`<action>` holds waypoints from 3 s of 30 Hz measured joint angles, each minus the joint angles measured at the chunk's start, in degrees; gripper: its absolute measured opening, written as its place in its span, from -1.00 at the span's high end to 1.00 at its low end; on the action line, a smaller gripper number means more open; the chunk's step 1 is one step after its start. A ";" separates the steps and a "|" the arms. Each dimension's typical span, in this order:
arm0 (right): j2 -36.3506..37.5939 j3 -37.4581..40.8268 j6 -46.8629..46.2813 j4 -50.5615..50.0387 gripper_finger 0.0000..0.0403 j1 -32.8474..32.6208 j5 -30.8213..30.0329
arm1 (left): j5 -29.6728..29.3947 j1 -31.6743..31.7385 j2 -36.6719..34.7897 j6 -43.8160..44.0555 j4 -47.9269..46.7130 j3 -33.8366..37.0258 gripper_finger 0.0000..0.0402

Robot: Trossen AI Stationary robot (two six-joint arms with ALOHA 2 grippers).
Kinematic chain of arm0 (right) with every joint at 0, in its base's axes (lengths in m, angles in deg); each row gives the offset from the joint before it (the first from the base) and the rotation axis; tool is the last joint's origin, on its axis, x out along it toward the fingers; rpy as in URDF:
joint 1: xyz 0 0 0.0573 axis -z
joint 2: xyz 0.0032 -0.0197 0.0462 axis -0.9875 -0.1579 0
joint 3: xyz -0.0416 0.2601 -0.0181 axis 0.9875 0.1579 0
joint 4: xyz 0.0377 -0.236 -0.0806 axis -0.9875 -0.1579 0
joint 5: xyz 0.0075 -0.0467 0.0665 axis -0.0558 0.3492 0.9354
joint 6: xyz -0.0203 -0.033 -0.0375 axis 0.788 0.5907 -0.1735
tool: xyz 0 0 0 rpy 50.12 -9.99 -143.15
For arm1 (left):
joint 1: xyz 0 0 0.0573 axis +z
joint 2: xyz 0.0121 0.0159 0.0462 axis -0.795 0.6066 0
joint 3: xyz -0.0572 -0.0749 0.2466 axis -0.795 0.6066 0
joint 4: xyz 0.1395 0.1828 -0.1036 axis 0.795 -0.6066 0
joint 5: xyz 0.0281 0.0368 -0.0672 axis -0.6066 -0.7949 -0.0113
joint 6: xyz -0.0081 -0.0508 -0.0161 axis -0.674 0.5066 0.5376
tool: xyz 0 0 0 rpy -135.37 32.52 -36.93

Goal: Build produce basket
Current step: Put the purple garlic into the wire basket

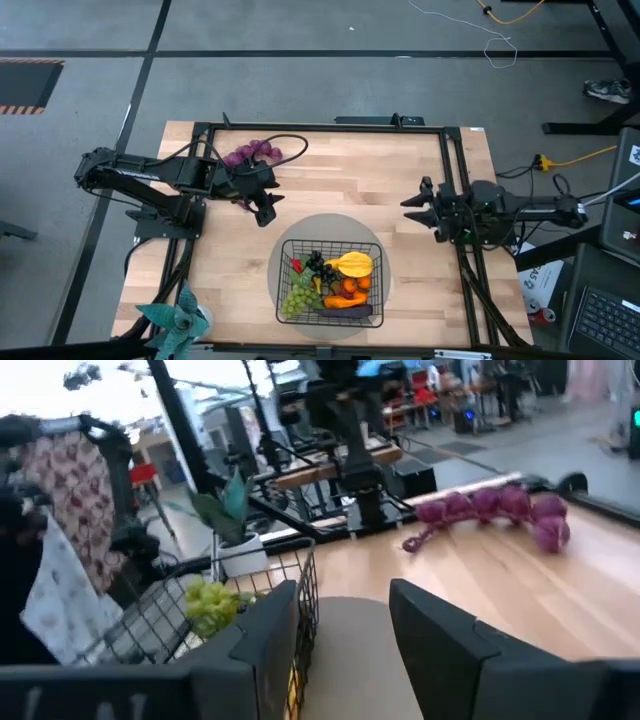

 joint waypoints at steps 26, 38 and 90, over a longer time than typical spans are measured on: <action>7.31 -0.63 9.53 -21.20 0.18 1.22 -1.48 | -0.01 -0.02 0.00 0.00 -0.14 0.00 0.17; 6.80 3.70 15.35 -6.32 0.18 1.22 -1.85 | -0.03 0.00 0.00 -0.02 -0.43 0.00 0.17; 6.78 3.72 10.73 -6.65 0.18 1.20 -3.92 | 2.72 29.34 23.44 16.34 -27.45 0.02 0.17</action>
